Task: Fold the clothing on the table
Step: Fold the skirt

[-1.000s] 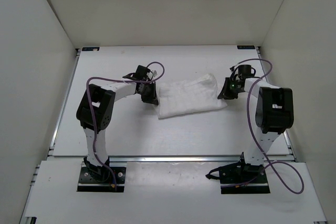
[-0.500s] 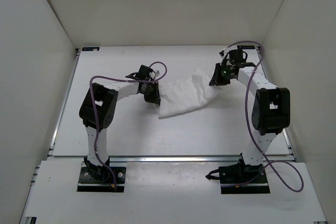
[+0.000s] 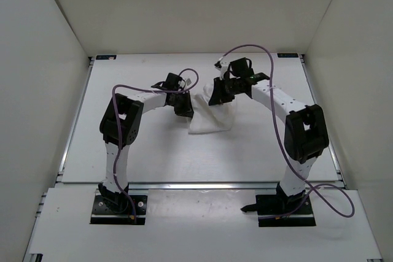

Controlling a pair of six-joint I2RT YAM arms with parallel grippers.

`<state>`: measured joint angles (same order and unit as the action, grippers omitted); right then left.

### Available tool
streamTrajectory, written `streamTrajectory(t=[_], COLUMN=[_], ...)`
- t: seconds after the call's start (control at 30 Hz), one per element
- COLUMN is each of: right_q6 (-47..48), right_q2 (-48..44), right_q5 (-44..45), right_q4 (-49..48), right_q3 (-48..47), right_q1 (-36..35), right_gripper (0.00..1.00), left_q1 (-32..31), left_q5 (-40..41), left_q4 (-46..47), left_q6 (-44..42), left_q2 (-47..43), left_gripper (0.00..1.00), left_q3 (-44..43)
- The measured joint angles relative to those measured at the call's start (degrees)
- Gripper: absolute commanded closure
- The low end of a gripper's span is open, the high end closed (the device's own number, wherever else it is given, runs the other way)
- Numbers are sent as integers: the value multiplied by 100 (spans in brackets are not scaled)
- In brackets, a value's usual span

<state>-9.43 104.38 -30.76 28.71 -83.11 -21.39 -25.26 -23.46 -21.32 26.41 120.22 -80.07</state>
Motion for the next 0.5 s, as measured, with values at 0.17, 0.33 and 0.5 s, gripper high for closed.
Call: streamTrajectory(t=[0.17, 0.33, 0.5], right_q6=[-229, -492, -748], right_q2=[7, 63, 538], right_q5=[-323, -509, -590], right_q4=[-260, -629, -925], right_q3=[52, 267, 374], right_q1=[-439, -560, -610], right_gripper=[100, 100, 100], left_q1=[31, 44, 59], left_q5=[-260, -472, -658], left_q4=[116, 352, 608], left_q6=[144, 348, 566], left_q2=[227, 323, 343], left_gripper=[100, 100, 100], left_q3=[-223, -234, -125])
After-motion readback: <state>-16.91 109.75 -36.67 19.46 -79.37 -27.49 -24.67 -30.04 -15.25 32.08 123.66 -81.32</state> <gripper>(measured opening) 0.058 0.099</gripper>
